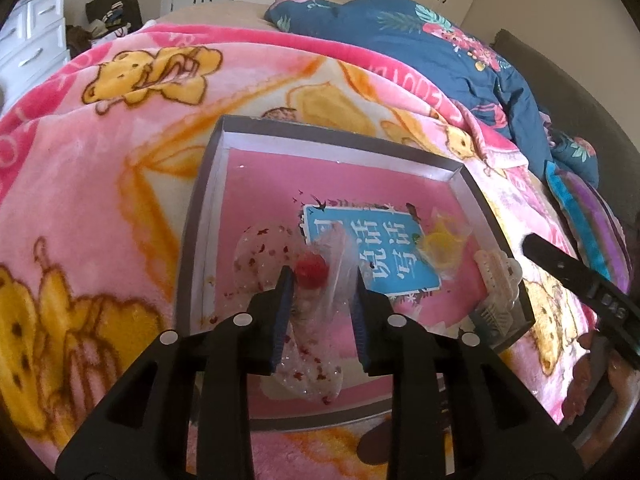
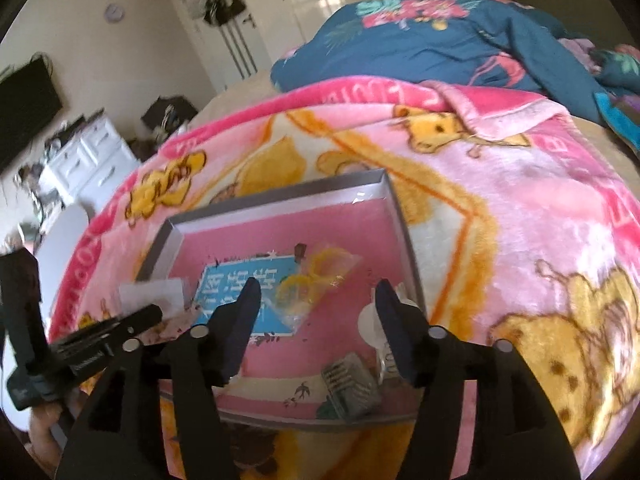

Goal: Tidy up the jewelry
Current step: 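Open both tools to drop the bags into the box, then withdraw both tools from the box toward the remaining jewelry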

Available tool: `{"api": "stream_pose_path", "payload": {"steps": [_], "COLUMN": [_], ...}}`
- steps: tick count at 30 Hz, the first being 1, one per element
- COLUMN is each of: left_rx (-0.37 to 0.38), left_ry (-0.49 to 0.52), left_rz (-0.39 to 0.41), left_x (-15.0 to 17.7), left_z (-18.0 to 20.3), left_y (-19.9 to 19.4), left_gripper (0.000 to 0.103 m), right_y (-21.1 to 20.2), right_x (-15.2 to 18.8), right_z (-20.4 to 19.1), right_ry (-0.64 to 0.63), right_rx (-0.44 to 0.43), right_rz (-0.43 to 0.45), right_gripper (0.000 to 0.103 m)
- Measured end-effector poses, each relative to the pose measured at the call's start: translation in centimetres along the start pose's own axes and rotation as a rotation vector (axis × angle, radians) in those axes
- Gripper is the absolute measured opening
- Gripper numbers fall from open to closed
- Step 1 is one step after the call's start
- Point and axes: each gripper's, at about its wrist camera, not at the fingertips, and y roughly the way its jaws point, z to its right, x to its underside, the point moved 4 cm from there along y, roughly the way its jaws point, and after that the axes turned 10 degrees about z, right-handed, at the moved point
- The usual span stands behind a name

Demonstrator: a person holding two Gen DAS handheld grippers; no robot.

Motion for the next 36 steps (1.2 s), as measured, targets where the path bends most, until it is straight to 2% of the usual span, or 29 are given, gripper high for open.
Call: {"api": "stream_pose_path", "payload": {"steps": [8,10,14,16,18,22,24,29,32,36], "left_rx": [0.003,0.007,0.015,0.018,0.024,0.021,0.028,0.012,-0.004,-0.002], "left_ry": [-0.001,0.004,0.022,0.025,0.02,0.012,-0.003,-0.02,-0.024,-0.03], "left_rz": [0.067,0.086,0.115,0.13,0.137,0.164,0.177,0.212,0.229,0.24], "left_x": [-1.6,-2.0,-2.5,-2.7,-3.0,-3.6,-3.9,-4.6,-4.9,-5.0], "left_z": [0.4,0.8,1.7,2.0,2.1,2.0,1.8,1.2,0.9,0.7], "left_y": [-2.3,-3.0,-4.5,-5.3,-6.0,-7.3,-8.2,-10.2,-11.3,-12.5], "left_gripper": [0.022,0.025,0.036,0.044,0.055,0.065,0.075,0.087,0.092,0.093], "right_y": [-3.7,-4.6,-6.3,-7.0,-7.8,-9.0,-9.7,-11.2,-11.9,-12.7], "right_x": [0.1,0.0,-0.4,-0.6,-0.7,-1.0,-1.1,-1.2,-1.3,-1.4], "right_z": [0.5,0.7,1.2,1.4,1.5,1.8,2.1,2.7,2.9,2.9], "right_ry": [-0.011,-0.014,-0.007,-0.01,-0.016,-0.026,-0.025,-0.033,-0.031,-0.026], "right_rx": [0.013,0.016,0.008,0.004,0.003,-0.002,-0.005,-0.003,-0.008,-0.02], "right_rz": [0.057,0.08,0.106,0.121,0.134,0.148,0.159,0.172,0.181,0.189], "right_gripper": [0.079,0.085,0.089,0.092,0.092,0.093,0.094,0.095,0.095,0.095]}}
